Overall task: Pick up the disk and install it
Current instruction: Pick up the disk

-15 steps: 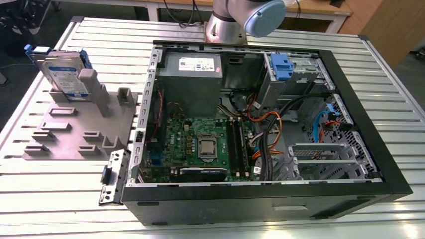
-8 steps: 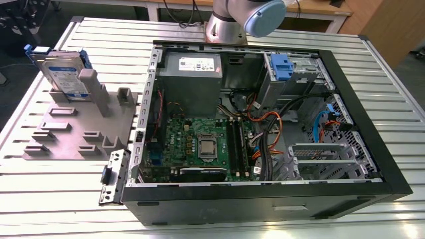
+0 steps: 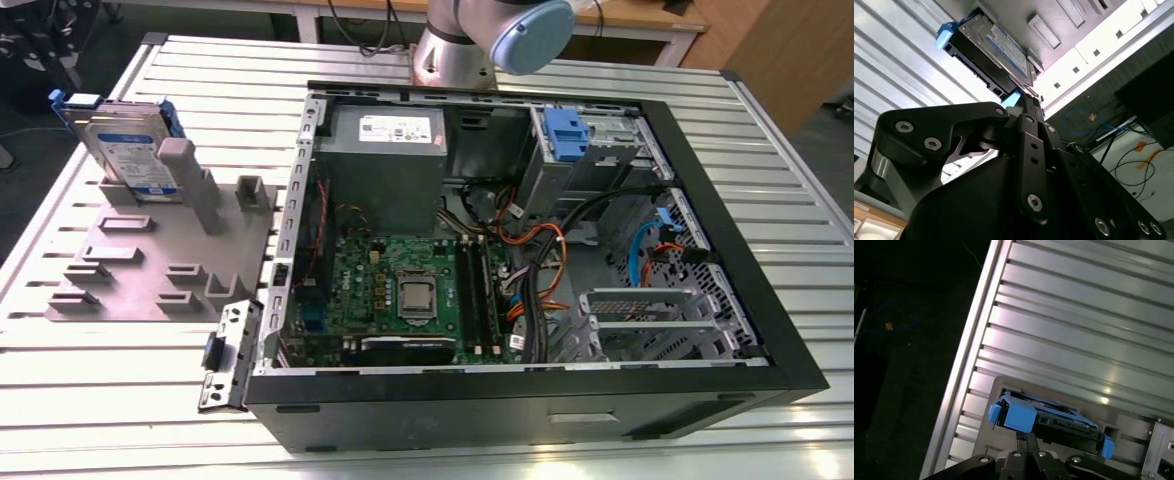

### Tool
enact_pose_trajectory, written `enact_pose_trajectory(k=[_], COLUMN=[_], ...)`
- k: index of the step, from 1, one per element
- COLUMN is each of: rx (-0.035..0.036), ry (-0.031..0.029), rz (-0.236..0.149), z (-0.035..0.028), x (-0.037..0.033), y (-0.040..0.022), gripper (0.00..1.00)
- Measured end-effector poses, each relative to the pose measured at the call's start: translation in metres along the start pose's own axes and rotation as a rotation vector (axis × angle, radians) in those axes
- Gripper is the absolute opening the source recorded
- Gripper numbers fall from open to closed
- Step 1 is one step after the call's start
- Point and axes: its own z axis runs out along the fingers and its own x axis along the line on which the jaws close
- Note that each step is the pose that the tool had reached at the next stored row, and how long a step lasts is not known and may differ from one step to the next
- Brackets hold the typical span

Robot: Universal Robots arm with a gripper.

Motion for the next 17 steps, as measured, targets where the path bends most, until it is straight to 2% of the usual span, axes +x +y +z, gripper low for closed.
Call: enact_pose_trajectory(k=[8,17], rx=[0.0008,0.0015], ry=[0.0045,0.0083], rz=[-0.107,-0.197], z=[0.0000,0.0000], x=[0.0000,0.0000], y=[0.0000,0.0000], gripper=[0.11,0.11])
